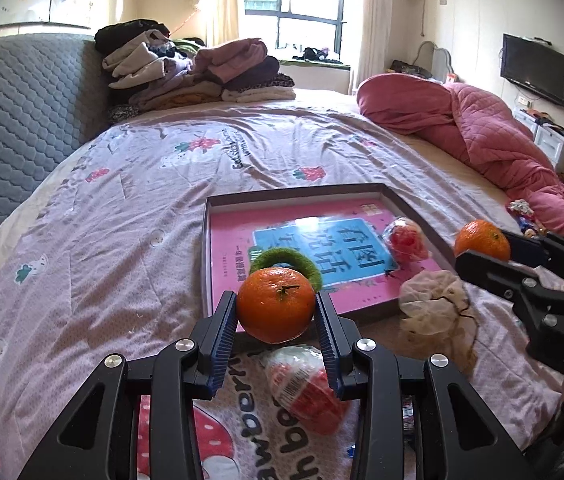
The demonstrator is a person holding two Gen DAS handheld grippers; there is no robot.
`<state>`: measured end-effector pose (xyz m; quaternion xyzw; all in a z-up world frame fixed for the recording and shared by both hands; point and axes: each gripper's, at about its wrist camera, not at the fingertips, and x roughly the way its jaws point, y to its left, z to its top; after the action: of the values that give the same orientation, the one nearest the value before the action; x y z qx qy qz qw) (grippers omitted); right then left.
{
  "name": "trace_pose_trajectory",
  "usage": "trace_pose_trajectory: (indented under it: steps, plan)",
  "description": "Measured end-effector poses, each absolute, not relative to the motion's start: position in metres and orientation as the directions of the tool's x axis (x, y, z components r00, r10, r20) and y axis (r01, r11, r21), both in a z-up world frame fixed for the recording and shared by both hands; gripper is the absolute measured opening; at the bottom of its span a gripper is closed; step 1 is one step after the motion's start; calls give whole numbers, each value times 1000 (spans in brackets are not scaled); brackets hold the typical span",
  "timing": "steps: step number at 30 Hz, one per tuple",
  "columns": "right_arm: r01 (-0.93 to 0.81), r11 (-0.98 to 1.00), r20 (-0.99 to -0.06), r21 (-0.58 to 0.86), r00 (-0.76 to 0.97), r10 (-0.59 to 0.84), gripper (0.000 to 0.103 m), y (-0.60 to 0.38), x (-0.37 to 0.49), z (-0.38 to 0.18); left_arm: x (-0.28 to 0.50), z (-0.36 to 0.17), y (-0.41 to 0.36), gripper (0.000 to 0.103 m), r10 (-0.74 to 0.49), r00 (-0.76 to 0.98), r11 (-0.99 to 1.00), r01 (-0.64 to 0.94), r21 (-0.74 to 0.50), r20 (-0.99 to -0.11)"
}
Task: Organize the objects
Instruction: 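Carry the orange in the left tool over the box while the right tool carries its orange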
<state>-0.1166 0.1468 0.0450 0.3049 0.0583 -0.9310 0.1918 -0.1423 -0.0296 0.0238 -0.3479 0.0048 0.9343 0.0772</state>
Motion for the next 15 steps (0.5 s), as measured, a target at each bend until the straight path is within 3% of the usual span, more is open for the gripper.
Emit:
trace_pose_trajectory:
  steps: [15]
  plan:
    - [391,-921,-632,11,-711,-309,40,130,-169,25,-190,5,-38,40,123,-728,-990,-138,-31,-674]
